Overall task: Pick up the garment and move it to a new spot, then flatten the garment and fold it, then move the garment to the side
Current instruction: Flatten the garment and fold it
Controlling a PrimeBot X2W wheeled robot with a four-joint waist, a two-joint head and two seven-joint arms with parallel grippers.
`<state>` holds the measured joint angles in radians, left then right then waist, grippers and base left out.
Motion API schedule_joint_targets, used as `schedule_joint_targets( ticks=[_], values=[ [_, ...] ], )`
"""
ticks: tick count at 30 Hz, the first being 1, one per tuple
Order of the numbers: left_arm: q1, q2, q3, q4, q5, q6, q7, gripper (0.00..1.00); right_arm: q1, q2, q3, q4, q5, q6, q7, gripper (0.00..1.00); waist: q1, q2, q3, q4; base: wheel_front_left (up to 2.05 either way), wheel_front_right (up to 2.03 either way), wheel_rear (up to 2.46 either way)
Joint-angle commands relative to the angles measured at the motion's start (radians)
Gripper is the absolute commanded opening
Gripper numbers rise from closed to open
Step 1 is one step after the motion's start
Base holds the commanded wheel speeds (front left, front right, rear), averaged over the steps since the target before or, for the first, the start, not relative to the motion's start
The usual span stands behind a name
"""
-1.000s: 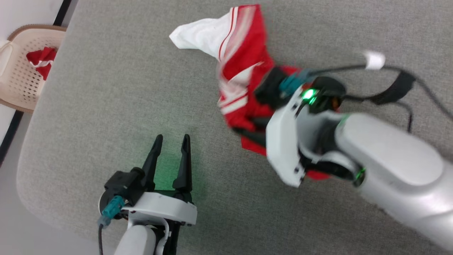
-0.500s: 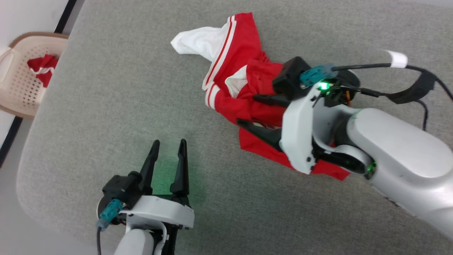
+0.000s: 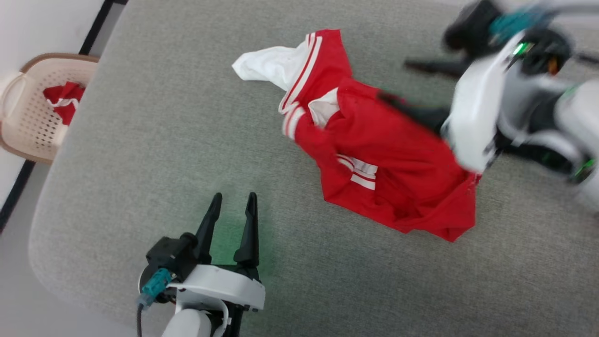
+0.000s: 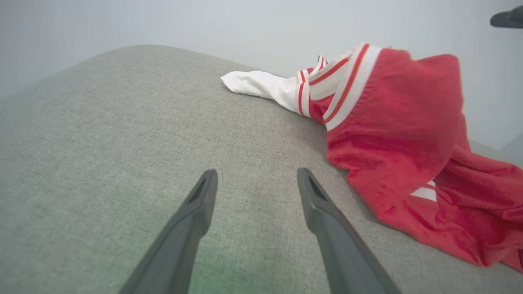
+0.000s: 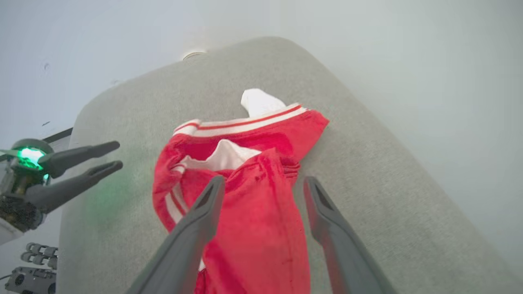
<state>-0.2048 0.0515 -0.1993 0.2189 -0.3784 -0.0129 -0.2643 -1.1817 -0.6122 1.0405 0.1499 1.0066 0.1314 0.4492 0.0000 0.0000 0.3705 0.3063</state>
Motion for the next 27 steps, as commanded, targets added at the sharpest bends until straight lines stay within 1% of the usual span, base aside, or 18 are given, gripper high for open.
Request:
schedule_joint_targets(
  ticks=[1, 3, 6, 9, 13, 15, 17, 20, 23, 27],
  values=[
    [0.009, -0.001, -0.004, 0.003, -0.009, 0.006, 0.0, 1.0, -0.027, -0.009, -0.033, 0.004, 0.022, -0.001, 0.0, 1.0, 0.0, 0.0, -0.007, 0.016, 0.0, 0.0, 0.0],
    [0.014, -0.001, -0.007, 0.003, -0.016, 0.009, 0.0, 1.0, -0.058, -0.017, -0.045, 0.012, 0.019, -0.001, 0.019, 1.0, 0.0, 0.0, -0.008, 0.025, 0.0, 0.0, 0.0],
    [0.015, -0.001, -0.017, 0.005, -0.025, 0.012, 0.0, 1.0, -0.106, -0.017, -0.012, 0.019, -0.007, -0.001, 0.049, 1.0, 0.0, 0.0, -0.007, 0.042, 0.0, 0.0, 0.0],
    [0.005, -0.001, -0.031, 0.006, -0.036, 0.013, 0.0, 1.0, -0.161, -0.005, 0.055, 0.026, -0.025, -0.001, 0.07, 1.0, 0.0, 0.0, -0.001, 0.062, 0.0, 0.0, 0.0],
    [-0.011, -0.001, -0.052, 0.004, -0.056, 0.016, 0.0, 1.0, -0.244, 0.01, 0.188, 0.034, -0.038, -0.001, 0.094, 1.0, 0.0, 0.0, 0.011, 0.091, 0.0, 0.0, 0.0],
    [-0.016, -0.001, -0.064, 0.004, -0.068, 0.018, 0.0, 1.0, -0.28, 0.019, 0.224, 0.041, -0.046, -0.001, 0.111, 1.0, 0.0, 0.0, 0.017, 0.107, 0.0, 0.0, 0.0],
    [-0.017, -0.001, -0.076, 0.002, -0.082, 0.022, 0.0, 1.0, -0.299, 0.039, 0.24, 0.053, -0.056, -0.001, 0.131, 1.0, 0.0, 0.0, 0.022, 0.122, 0.0, 0.0, 0.0],
    [-0.024, -0.001, -0.094, 0.001, -0.1, 0.024, 0.0, 1.0, -0.27, 0.063, 0.243, 0.04, -0.103, -0.001, 0.224, 1.0, 0.0, 0.0, 0.032, 0.146, 0.0, 0.0, 0.0],
    [-0.028, -0.001, -0.111, -0.001, -0.12, 0.03, 0.0, 1.0, -0.247, 0.064, 0.241, 0.017, -0.151, -0.001, 0.326, 1.0, 0.0, 0.0, 0.042, 0.169, 0.0, 0.0, 0.0],
    [-0.033, -0.001, -0.127, -0.001, -0.144, 0.033, 0.0, 1.0, -0.233, 0.063, 0.242, 0.01, -0.17, -0.001, 0.377, 1.0, 0.0, 0.0, 0.051, 0.19, 0.0, 0.0, 0.0]
  ],
)
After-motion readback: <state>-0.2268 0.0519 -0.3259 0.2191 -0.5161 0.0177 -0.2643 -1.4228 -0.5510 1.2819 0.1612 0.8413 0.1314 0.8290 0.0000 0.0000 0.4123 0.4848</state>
